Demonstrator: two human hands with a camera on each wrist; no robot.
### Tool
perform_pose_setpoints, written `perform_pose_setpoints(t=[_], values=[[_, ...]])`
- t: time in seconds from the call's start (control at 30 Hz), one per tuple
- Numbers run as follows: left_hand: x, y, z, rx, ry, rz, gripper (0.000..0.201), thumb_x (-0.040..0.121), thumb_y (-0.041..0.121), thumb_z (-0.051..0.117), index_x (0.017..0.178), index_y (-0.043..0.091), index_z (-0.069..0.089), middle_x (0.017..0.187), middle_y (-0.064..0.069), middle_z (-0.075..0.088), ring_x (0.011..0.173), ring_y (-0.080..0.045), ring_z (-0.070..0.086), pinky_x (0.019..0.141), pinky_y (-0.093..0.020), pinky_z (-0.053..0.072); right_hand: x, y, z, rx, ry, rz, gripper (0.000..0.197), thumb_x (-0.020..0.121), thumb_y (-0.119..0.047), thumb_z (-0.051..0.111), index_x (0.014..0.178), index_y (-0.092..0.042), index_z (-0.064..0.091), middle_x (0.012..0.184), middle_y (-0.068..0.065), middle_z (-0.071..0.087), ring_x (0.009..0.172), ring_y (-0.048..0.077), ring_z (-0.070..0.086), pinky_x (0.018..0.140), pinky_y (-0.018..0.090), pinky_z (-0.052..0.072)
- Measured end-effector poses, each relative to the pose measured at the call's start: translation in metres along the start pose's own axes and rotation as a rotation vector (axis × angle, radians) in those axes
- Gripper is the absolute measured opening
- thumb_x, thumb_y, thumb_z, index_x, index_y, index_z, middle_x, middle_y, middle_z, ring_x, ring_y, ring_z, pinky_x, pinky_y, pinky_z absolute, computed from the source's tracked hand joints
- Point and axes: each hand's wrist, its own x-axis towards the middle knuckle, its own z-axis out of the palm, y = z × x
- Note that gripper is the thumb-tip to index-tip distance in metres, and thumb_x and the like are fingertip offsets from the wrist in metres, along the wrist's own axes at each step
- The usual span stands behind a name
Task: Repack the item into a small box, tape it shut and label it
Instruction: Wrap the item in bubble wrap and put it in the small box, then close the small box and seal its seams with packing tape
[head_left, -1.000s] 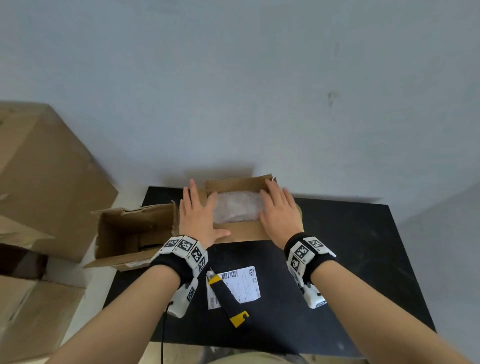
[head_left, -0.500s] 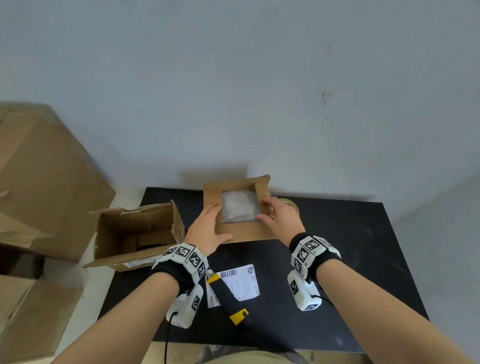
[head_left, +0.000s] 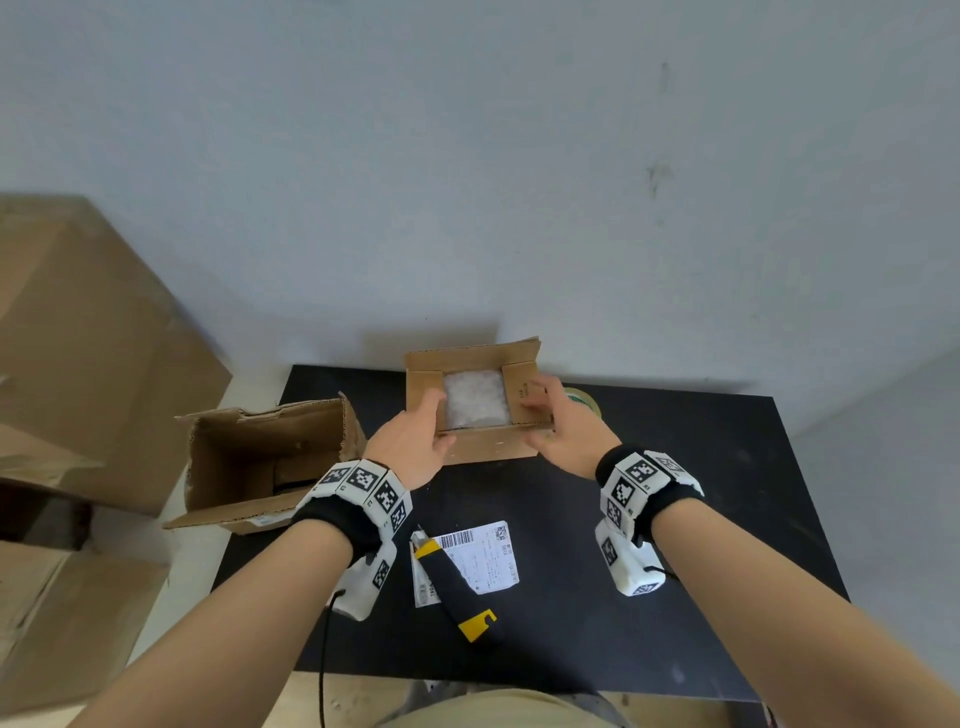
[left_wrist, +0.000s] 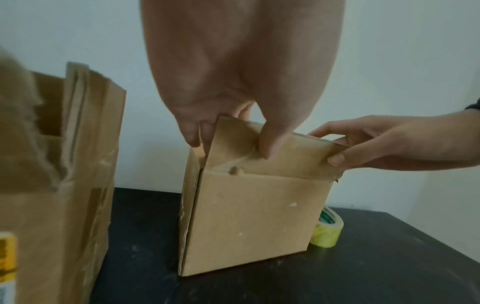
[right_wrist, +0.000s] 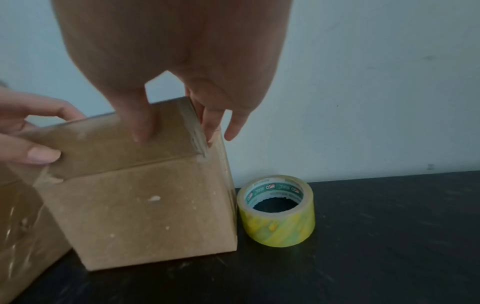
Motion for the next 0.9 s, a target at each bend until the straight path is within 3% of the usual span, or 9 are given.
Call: perform_pose_setpoints(t=[0.13,0.2,0.33,0.43,0.5,0.57,0.63,0.7,0.9], values=[[0.008,0.003,-0.008,-0.04,0.039,-0.051,0.043,0.093,0.028,0.053,0.128,0.023,0.028,0.108,-0.01,0.063,0.091,-0.027,0.064,0.083,-0.042,0.053,0.01,0.001,-0.001,-0.045,0.074,-0.012,0.063,0.09,-0.022,0.058,0.142,-0.018,0.023,0.131,0.005,0.056,0.106,0.026,0.06,0.091,0.033,0.046],[0.011,0.004,-0.009,-0.072,0.101,-0.053,0.048,0.092,0.027,0.056,0.13,0.022,0.028,0.118,-0.01,0.059,0.101,-0.029,0.062,0.087,-0.043,0.051,0.014,0.0,-0.001,-0.089,0.111,-0.015,0.06,0.091,-0.02,0.057,0.142,-0.017,0.025,0.128,0.009,0.058,0.099,0.027,0.061,0.086,0.033,0.046],[0.017,0.004,-0.009,-0.07,0.211,-0.06,0.074,0.086,0.024,0.066,0.144,0.021,0.019,0.143,-0.009,0.036,0.119,-0.029,0.053,0.091,-0.042,0.048,0.021,-0.001,-0.001,-0.108,0.148,-0.023,0.06,0.09,-0.018,0.058,0.141,-0.017,0.027,0.133,0.008,0.053,0.113,0.026,0.056,0.091,0.032,0.043],[0.026,0.001,-0.01,-0.019,0.272,-0.084,0.102,0.078,0.026,0.075,0.149,0.021,0.003,0.153,-0.014,0.014,0.138,-0.031,0.03,0.102,-0.043,0.041,0.026,0.001,0.001,-0.093,0.192,-0.002,0.063,0.086,-0.019,0.064,0.138,-0.013,0.028,0.136,0.008,0.048,0.118,0.024,0.052,0.092,0.031,0.042],[0.033,-0.001,-0.012,-0.049,0.227,-0.146,0.118,0.073,0.025,0.08,0.149,0.024,-0.01,0.157,-0.015,-0.005,0.144,-0.033,0.011,0.109,-0.045,0.031,0.03,0.002,0.0,-0.085,0.234,0.047,0.074,0.081,-0.021,0.07,0.138,-0.01,0.024,0.139,0.009,0.041,0.124,0.024,0.046,0.094,0.034,0.043],[0.04,-0.004,-0.016,-0.085,0.144,-0.178,0.123,0.07,0.024,0.082,0.149,0.03,-0.012,0.157,-0.011,-0.014,0.145,-0.035,0.007,0.108,-0.047,0.032,0.035,0.003,-0.004,-0.114,0.246,0.048,0.093,0.075,-0.023,0.076,0.144,-0.012,0.017,0.148,0.008,0.024,0.135,0.024,0.032,0.104,0.038,0.039],[0.047,-0.006,-0.019,-0.081,0.063,-0.172,0.119,0.069,0.024,0.083,0.149,0.037,-0.004,0.158,-0.009,-0.011,0.142,-0.038,0.017,0.106,-0.05,0.037,0.042,0.003,-0.011,-0.199,0.173,-0.023,0.105,0.071,-0.022,0.079,0.149,-0.021,0.008,0.156,0.003,0.006,0.143,0.022,0.015,0.111,0.045,0.031],[0.051,-0.006,-0.022,-0.09,0.013,-0.176,0.11,0.07,0.022,0.082,0.149,0.038,0.006,0.158,-0.01,-0.001,0.137,-0.039,0.03,0.105,-0.049,0.039,0.048,0.002,-0.018,-0.229,0.063,-0.089,0.105,0.071,-0.018,0.078,0.149,-0.026,0.009,0.158,-0.001,0.001,0.145,0.02,0.011,0.114,0.045,0.027],[0.049,0.0,-0.014,-0.115,0.034,-0.154,0.072,0.08,0.021,0.073,0.142,0.03,0.037,0.152,-0.01,0.027,0.134,-0.033,0.036,0.109,-0.045,0.031,0.05,0.008,-0.024,-0.168,0.008,-0.109,0.066,0.072,-0.018,0.075,0.129,-0.02,0.043,0.135,-0.002,0.038,0.12,0.02,0.047,0.098,0.038,0.043]])
